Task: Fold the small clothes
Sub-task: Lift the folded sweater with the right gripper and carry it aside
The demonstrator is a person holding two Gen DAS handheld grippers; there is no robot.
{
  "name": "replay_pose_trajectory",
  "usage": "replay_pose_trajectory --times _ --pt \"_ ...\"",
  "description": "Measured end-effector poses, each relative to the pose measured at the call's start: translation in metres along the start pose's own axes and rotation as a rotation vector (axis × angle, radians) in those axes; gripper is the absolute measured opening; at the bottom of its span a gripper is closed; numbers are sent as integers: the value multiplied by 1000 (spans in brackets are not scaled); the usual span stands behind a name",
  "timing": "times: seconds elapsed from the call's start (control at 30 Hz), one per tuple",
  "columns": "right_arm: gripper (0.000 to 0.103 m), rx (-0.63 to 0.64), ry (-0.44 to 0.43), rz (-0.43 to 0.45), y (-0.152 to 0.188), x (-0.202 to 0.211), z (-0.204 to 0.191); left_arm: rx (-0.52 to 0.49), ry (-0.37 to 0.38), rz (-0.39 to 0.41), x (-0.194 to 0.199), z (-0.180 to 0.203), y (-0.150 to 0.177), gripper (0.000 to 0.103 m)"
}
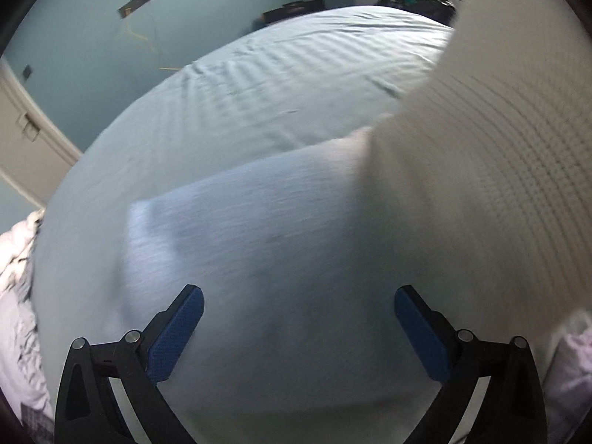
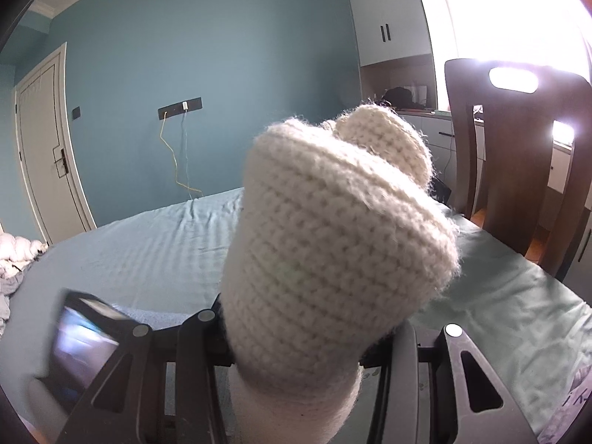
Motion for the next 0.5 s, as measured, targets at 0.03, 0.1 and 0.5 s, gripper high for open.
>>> replay_pose_trajectory --times 0.03,0.1,0.5 --pt "39 19 3 3 -1 1 -3 15 -21 5 9 -15 5 103" --pt "39 57 5 12 -2 2 -8 54 -48 22 27 -40 17 103" --pt "39 644 0 143 -8 20 -138 296 -150 104 65 -186 72 103"
Point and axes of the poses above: each gripper's, at about its wrist camera, not at the fingertips, and x roughly against the way its jaws point, z to its right, y to its underside, the point moved 1 cm from there along -x, roughly the way its jaws point, and after that the axes turned 2 degrees about z, right-handed, at the moved point
